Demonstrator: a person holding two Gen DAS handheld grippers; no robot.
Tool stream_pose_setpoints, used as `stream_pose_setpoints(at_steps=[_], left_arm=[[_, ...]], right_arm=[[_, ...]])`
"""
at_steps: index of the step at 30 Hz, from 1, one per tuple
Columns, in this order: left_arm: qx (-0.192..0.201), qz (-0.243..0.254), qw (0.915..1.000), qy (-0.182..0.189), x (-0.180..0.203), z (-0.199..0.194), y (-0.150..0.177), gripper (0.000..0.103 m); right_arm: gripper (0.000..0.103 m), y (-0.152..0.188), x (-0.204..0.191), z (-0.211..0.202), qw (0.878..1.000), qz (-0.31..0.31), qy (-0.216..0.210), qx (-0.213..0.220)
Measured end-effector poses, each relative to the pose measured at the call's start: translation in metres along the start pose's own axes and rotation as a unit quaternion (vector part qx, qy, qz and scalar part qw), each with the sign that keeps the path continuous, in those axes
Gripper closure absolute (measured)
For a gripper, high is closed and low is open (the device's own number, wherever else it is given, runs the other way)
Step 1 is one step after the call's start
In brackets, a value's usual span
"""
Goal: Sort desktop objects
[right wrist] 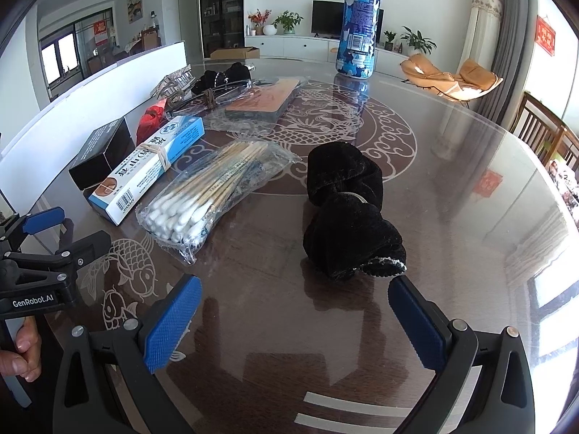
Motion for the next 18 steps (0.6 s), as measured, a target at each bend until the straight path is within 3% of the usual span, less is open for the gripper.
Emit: stream_pose_setpoints(at_steps=[18], left_arm=[[0.009, 0.001, 1.0, -0.002, 0.0, 0.0011, -0.0003, 0.0]], right_arm=[[0.0, 0.0011, -0.0015, 0.009, 1.0, -0.001, 0.001, -0.021]])
Point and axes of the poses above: each gripper's, at about its wrist camera, not at the fingertips, and z roughly the way its jaws point, x to its right, y to its underside, the point moved 5 cm from there along z, roughly the way its jaws point, and after that the axes turned 15 degrees about -y, right-handed, at the moved point
